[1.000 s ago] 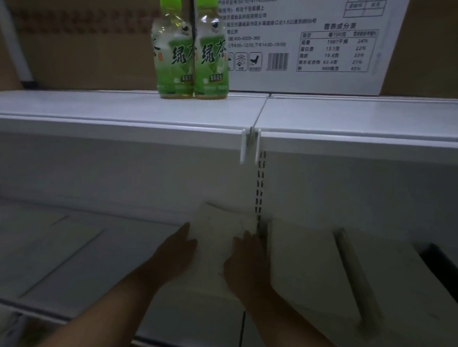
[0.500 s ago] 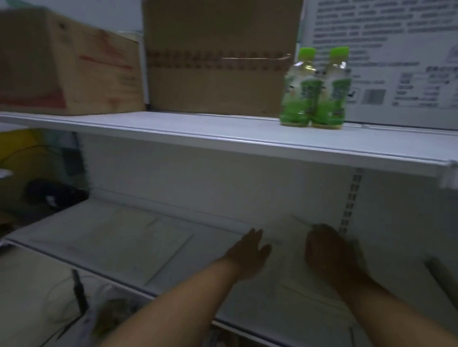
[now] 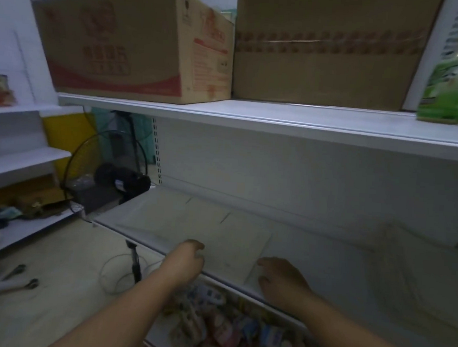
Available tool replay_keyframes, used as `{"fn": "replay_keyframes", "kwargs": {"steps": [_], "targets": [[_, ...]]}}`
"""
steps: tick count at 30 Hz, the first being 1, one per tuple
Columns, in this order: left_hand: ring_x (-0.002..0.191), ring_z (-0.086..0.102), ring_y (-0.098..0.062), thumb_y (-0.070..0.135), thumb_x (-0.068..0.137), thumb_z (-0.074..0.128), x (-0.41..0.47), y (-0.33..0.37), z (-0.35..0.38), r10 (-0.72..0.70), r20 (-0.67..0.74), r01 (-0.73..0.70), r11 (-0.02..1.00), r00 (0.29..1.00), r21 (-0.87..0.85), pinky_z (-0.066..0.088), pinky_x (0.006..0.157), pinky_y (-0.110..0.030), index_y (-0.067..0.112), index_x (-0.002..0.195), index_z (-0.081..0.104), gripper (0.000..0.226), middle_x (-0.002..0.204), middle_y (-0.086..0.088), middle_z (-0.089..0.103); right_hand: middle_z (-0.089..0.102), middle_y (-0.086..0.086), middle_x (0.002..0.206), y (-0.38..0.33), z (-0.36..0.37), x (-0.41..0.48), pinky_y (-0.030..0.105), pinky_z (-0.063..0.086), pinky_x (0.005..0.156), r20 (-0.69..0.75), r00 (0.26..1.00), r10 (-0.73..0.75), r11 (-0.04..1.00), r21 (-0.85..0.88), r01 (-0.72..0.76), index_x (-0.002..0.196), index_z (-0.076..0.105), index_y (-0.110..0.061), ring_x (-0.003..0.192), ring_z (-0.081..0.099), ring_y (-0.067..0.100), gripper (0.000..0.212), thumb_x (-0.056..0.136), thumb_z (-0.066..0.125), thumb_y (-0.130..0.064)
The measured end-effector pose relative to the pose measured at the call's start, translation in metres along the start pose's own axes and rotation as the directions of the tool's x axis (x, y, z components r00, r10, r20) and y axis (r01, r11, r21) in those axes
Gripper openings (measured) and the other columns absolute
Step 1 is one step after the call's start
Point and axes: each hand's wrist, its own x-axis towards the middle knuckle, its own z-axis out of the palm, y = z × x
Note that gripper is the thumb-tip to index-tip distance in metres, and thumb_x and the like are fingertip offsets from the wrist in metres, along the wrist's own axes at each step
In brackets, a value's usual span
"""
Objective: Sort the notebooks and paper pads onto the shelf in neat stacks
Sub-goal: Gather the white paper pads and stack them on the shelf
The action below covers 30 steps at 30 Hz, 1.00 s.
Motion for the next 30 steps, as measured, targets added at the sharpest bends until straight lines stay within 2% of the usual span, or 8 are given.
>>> {"fn": "replay_keyframes", "kwargs": {"steps": [7, 10, 13, 18, 22, 25, 28, 30], "targets": [[0.132, 0.042, -0.024, 0.029, 0.093, 0.050, 0.050, 0.004, 0.003, -0.138, 0.043, 0.135, 0.988, 0.989, 0.073, 0.035, 0.103, -0.024, 0.006, 0.145, 0.033, 0.059, 0.147, -0.009, 0.041, 0.060, 0.001, 0.123, -0.006, 0.001, 0.035, 0.020, 0.040, 0.080, -0.109, 0.987, 0.119, 0.980, 0.173, -0.099, 0.122, 0.056, -0.019, 0.108, 0.057, 0.017, 0.030, 0.096, 0.045, -0.028], [0.115, 0.057, -0.026, 0.033, 0.088, 0.062, 0.070, 0.015, -0.009, -0.231, 0.227, 0.254, 0.964, 0.946, -0.081, 0.045, 0.080, -0.027, 0.003, 0.128, 0.050, 0.051, 0.119, -0.012, 0.056, 0.065, 0.002, 0.094, 0.003, -0.002, 0.048, 0.023, 0.039, 0.066, -0.174, 0.970, 0.170, 0.962, 0.241, -0.126, 0.091, 0.064, -0.016, 0.084, 0.058, 0.016, 0.020, 0.093, 0.045, -0.023], [0.098, 0.059, -0.026, 0.023, 0.092, 0.059, 0.080, 0.020, -0.021, -0.211, 0.368, 0.357, 0.849, 0.905, -0.390, 0.052, 0.077, -0.032, 0.020, 0.133, 0.040, 0.046, 0.120, -0.007, 0.054, 0.064, -0.004, 0.063, 0.006, -0.015, 0.075, 0.021, 0.041, 0.056, -0.144, 0.964, 0.224, 0.899, 0.412, -0.147, 0.068, 0.062, -0.018, 0.059, 0.059, 0.011, 0.023, 0.088, 0.052, -0.018], [0.079, 0.061, -0.020, 0.017, 0.093, 0.056, 0.103, -0.015, -0.043, -0.213, 0.120, 0.244, 0.832, 0.970, -0.498, 0.054, 0.069, -0.030, 0.020, 0.125, 0.043, 0.035, 0.108, -0.007, 0.059, 0.069, 0.006, 0.091, 0.006, -0.010, 0.150, 0.041, 0.056, 0.073, -0.036, 0.965, 0.261, 0.748, 0.640, -0.178, 0.082, 0.064, -0.023, 0.080, 0.067, 0.026, 0.020, 0.064, 0.057, -0.029], [0.093, 0.058, -0.020, 0.023, 0.091, 0.055, 0.123, -0.051, -0.057, -0.236, 0.021, 0.236, 0.954, 0.971, -0.186, 0.051, 0.080, -0.032, 0.017, 0.123, 0.047, 0.034, 0.121, -0.008, 0.055, 0.066, 0.011, 0.081, -0.039, -0.007, 0.173, 0.034, 0.053, 0.061, 0.033, 0.971, 0.235, 0.637, 0.750, -0.179, 0.091, 0.062, -0.014, 0.060, 0.065, 0.024, 0.016, 0.076, 0.059, -0.011], [0.120, 0.048, -0.025, 0.035, 0.090, 0.054, 0.133, -0.064, -0.053, -0.256, 0.044, 0.251, 0.964, 0.966, 0.087, 0.044, 0.097, -0.033, 0.015, 0.137, 0.042, 0.052, 0.136, -0.008, 0.045, 0.067, 0.009, 0.081, -0.056, 0.007, 0.185, 0.038, 0.058, 0.069, 0.033, 0.973, 0.230, 0.648, 0.741, -0.178, 0.085, 0.060, -0.018, 0.071, 0.068, 0.025, 0.012, 0.073, 0.061, -0.015], [0.123, 0.047, -0.028, 0.028, 0.087, 0.060, 0.151, -0.071, -0.054, -0.274, 0.074, 0.274, 0.962, 0.959, 0.009, 0.044, 0.101, -0.036, 0.015, 0.136, 0.043, 0.053, 0.137, -0.008, 0.046, 0.066, 0.012, 0.088, -0.064, 0.015, 0.196, 0.046, 0.059, 0.071, 0.052, 0.959, 0.279, 0.591, 0.778, -0.214, 0.083, 0.058, -0.020, 0.078, 0.068, 0.030, 0.016, 0.069, 0.066, -0.018], [0.113, 0.052, -0.029, 0.021, 0.082, 0.068, 0.163, -0.075, -0.062, -0.287, 0.102, 0.302, 0.932, 0.953, -0.201, 0.050, 0.090, -0.037, 0.017, 0.133, 0.044, 0.056, 0.132, -0.009, 0.049, 0.064, 0.016, 0.085, -0.071, 0.014, 0.199, 0.038, 0.058, 0.060, 0.075, 0.941, 0.331, 0.514, 0.821, -0.247, 0.083, 0.057, -0.014, 0.071, 0.066, 0.030, 0.015, 0.076, 0.068, -0.006]]}}
